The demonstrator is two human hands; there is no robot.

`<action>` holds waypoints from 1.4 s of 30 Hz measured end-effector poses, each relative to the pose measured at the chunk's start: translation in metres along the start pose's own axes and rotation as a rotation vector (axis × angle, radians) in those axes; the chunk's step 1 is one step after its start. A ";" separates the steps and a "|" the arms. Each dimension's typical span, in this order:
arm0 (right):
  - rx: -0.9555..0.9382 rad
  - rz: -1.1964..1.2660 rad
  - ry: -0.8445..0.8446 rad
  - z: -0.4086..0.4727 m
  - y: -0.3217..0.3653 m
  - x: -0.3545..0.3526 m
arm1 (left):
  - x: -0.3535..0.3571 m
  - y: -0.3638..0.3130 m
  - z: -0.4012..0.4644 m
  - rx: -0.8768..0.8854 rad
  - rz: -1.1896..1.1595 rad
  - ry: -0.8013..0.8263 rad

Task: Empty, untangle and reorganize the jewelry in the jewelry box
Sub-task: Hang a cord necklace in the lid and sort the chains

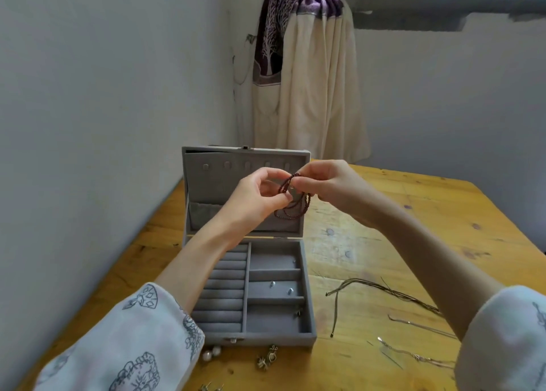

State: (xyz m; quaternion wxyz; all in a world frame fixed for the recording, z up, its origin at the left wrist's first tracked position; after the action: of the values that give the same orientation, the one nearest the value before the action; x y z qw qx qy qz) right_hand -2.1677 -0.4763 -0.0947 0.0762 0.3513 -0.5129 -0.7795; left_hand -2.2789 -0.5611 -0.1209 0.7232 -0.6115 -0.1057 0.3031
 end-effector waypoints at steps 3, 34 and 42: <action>-0.038 -0.095 0.010 -0.001 0.000 -0.001 | -0.009 0.000 0.003 -0.027 0.006 -0.071; 0.197 0.174 -0.640 0.018 -0.038 0.035 | 0.003 -0.003 0.034 0.293 0.405 -0.522; 0.137 0.073 -0.764 0.023 -0.040 0.043 | 0.013 -0.002 0.042 0.292 0.526 -0.637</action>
State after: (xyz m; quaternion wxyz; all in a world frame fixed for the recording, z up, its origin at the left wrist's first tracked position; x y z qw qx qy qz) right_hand -2.2048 -0.4614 -0.1438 -0.1162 0.0216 -0.5675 -0.8148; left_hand -2.2897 -0.5197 -0.1123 0.6315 -0.3848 -0.1204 0.6623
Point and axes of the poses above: each hand's wrist, its own z-axis towards the middle knuckle, its own x-axis out of the palm, y = z × x, the point moved 4 cm from there along z, towards the middle knuckle, and after that the axes turned 11 degrees about -y, right-handed, at the moved point
